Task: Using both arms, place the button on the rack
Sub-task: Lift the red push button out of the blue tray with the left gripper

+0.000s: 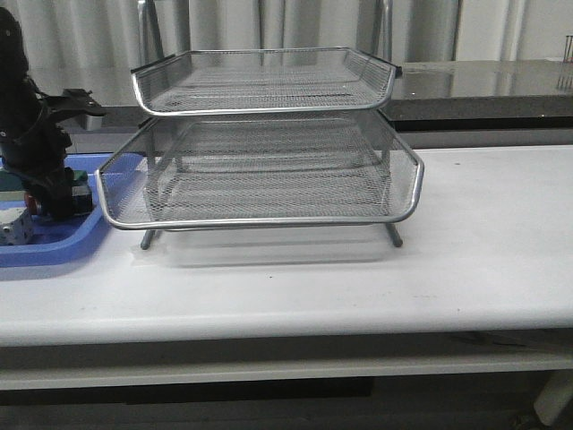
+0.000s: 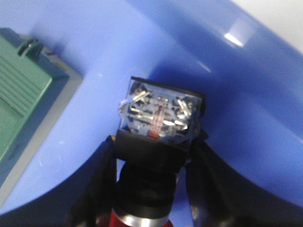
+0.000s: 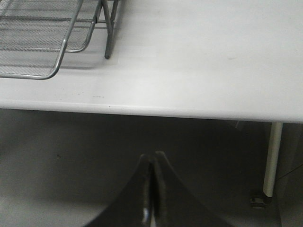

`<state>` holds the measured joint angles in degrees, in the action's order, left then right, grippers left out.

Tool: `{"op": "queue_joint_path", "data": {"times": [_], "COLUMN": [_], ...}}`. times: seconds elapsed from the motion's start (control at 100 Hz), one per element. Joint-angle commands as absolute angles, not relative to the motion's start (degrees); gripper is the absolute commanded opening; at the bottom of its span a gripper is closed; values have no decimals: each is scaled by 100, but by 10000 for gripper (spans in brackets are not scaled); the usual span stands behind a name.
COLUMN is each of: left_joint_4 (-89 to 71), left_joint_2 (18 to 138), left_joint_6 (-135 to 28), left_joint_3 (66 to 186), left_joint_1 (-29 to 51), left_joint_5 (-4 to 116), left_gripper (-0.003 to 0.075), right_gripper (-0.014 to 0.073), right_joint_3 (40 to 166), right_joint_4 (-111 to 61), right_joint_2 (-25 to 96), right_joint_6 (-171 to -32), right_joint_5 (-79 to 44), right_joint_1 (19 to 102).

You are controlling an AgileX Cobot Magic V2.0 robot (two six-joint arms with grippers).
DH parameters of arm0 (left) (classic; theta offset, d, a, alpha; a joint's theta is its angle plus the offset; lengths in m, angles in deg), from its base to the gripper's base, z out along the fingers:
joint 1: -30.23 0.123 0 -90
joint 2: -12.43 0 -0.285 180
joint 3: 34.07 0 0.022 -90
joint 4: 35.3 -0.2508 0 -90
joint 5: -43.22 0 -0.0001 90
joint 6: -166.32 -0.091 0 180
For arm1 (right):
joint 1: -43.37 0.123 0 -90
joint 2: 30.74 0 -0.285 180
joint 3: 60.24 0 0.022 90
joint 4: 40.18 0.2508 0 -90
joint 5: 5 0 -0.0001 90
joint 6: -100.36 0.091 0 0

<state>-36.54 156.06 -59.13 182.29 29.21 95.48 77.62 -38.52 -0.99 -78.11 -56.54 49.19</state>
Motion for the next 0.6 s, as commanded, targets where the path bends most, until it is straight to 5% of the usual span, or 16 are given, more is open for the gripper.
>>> {"op": "queue_joint_path", "data": {"times": [0.0, 0.35, 0.59], "left_joint_4": [-3670, -3670, -3657], "left_joint_2": [15259, 15247, 14746], "left_joint_6": [-5909, -5636, -5343], "left_joint_3": [18663, 20514, 20736], "left_joint_1": [2902, 2902, 2902], "left_joint_5": [9733, 11596, 11608], "left_gripper": [-21, -21, -21], "right_gripper": [-71, -71, -71], "right_joint_3": [7961, 7961, 7961], "right_joint_4": [-3859, -3859, -3859], "right_joint_2": [-65, -65, -65], "right_joint_6": [-7803, -7803, -7803], "right_joint_5": [-5266, -5266, -5266], "right_joint_1": [4916, 4916, 4916]}}
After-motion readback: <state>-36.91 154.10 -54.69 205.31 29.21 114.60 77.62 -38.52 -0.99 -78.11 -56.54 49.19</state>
